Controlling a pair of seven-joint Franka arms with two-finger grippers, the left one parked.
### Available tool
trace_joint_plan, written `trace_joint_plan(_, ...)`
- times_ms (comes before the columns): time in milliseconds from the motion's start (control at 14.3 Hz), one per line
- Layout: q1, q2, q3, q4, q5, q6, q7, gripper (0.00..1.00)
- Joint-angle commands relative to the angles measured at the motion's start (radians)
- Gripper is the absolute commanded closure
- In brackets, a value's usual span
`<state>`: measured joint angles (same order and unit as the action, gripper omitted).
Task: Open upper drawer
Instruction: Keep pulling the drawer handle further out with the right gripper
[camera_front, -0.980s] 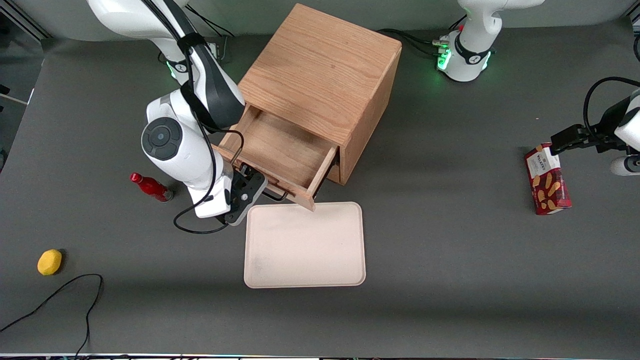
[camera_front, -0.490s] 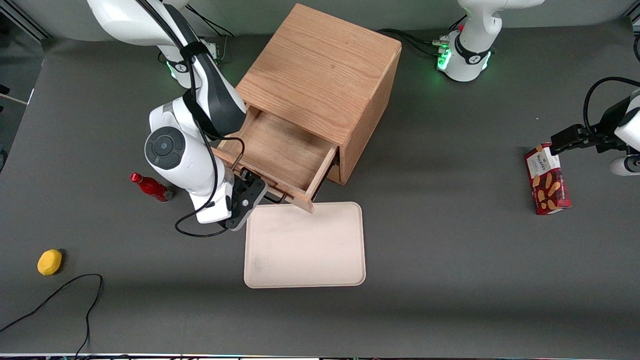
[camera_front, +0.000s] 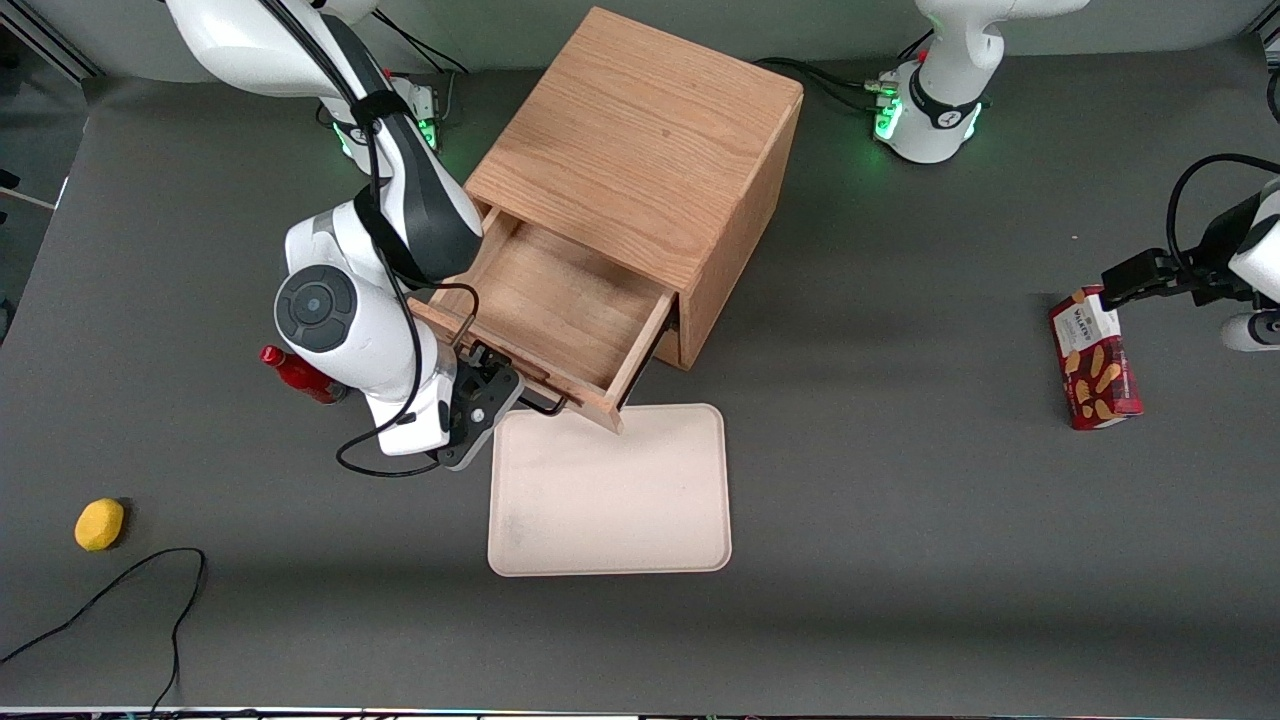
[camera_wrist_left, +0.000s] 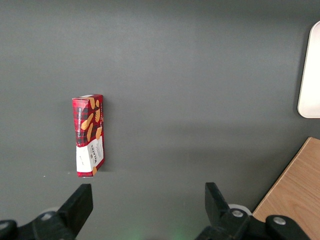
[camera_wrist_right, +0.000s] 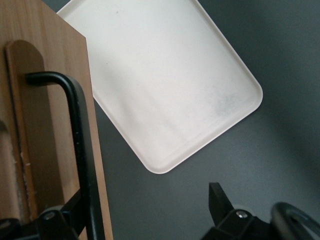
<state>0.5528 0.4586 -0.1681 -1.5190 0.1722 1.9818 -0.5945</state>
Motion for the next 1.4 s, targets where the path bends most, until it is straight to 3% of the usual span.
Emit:
trace_joint_plan(0, -0.007, 0.034, -0.005, 0.071, -0.013, -0.069, 0.031, 0.00)
trace_joint_plan(140, -0.007, 0.035, -0.005, 0.083, -0.039, -0.084, 0.038, 0.00)
trace_joint_plan(1330, -0.060, 0.109, -0.005, 0.186, -0.040, -0.063, -0.034, 0.00)
